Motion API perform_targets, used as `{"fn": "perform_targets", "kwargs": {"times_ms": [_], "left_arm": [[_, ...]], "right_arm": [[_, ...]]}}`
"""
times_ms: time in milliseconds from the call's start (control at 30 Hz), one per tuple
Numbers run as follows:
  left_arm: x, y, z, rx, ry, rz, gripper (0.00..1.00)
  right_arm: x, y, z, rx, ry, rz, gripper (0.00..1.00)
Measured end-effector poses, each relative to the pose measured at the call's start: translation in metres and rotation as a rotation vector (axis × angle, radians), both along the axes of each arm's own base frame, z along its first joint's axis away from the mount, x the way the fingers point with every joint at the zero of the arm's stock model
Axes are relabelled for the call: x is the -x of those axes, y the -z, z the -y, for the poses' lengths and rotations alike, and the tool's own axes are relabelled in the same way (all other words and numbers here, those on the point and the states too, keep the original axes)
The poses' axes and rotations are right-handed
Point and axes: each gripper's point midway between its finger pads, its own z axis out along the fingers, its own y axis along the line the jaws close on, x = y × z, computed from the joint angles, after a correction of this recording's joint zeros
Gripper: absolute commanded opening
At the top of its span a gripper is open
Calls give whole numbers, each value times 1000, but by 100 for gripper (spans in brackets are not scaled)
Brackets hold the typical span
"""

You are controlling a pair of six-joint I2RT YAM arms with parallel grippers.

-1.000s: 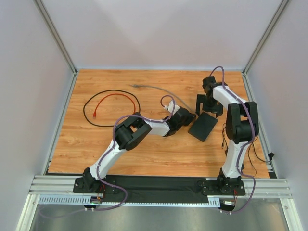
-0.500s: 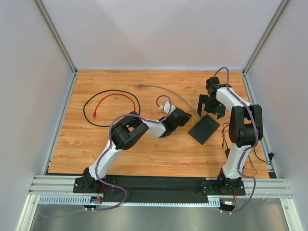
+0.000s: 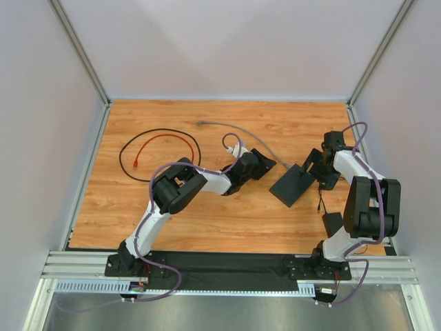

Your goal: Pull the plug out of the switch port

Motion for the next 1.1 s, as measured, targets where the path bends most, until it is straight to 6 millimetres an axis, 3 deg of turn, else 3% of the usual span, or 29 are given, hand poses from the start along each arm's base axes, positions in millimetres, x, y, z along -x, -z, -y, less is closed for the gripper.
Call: {"fn": "perform_targets", "kwargs": {"times_ms": [200,467,667,900,1100], "left_arm": [[2,-1,-2,7,38,-5,55],[4,-1,-2,24,62,-4,55],[7,-2,4,44,89,-14,55],[7,-1,10,51,69,-38,56],[3,-2,11,47,17,-64,52]], "right_arm": [[8,16,-14,-96,52,4,83],[-26,11,-17,-187,35,55,85],[-71,-3,-31,-267,-70,114,85],[-81,-15,-37,-264,-113,141,84],[-84,-30,-25,-153,-131,122,79]]}}
